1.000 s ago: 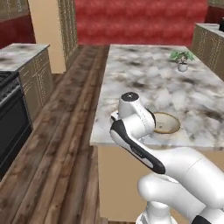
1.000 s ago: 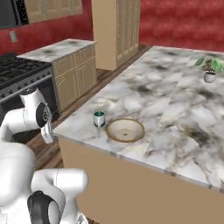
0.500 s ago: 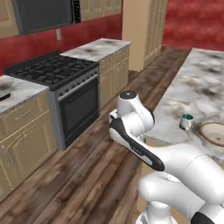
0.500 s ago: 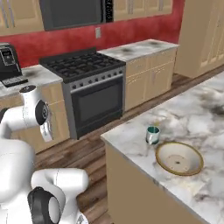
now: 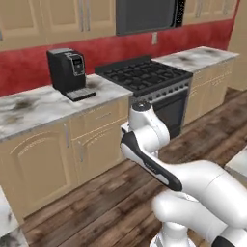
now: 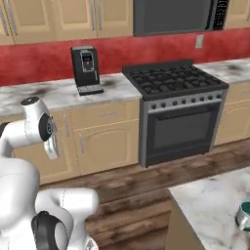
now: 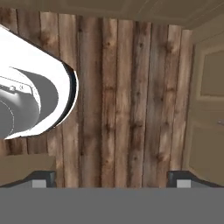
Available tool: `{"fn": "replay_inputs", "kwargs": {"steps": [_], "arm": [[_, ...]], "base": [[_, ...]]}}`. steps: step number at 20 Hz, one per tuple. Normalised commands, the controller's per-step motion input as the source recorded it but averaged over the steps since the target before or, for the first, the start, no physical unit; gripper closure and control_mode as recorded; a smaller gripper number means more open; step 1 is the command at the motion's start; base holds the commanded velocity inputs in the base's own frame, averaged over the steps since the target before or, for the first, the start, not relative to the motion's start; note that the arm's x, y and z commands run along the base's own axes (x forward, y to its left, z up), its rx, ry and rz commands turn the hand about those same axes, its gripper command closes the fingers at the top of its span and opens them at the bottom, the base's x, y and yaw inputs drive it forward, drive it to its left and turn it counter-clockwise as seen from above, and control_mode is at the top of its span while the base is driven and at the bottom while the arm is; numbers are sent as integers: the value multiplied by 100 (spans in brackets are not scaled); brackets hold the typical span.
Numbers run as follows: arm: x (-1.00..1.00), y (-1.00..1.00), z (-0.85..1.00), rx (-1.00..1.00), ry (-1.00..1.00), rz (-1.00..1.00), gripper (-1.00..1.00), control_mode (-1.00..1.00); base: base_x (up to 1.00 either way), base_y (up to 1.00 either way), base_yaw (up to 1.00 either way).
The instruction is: Clear the mugs and bowl far away from the sink.
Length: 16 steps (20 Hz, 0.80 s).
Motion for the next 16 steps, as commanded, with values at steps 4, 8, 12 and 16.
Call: {"fn": "replay_inputs", "kwargs": {"steps": [4,8,12,16], "arm": [[0,0,0,0,0,0,-100,100],[0,0,0,0,0,0,-100,100],[0,0,0,0,0,0,-100,100],[0,0,0,0,0,0,-100,100]], "base": [[91,24,53],[100,1,50],[55,0,64],[0,0,78]]}}
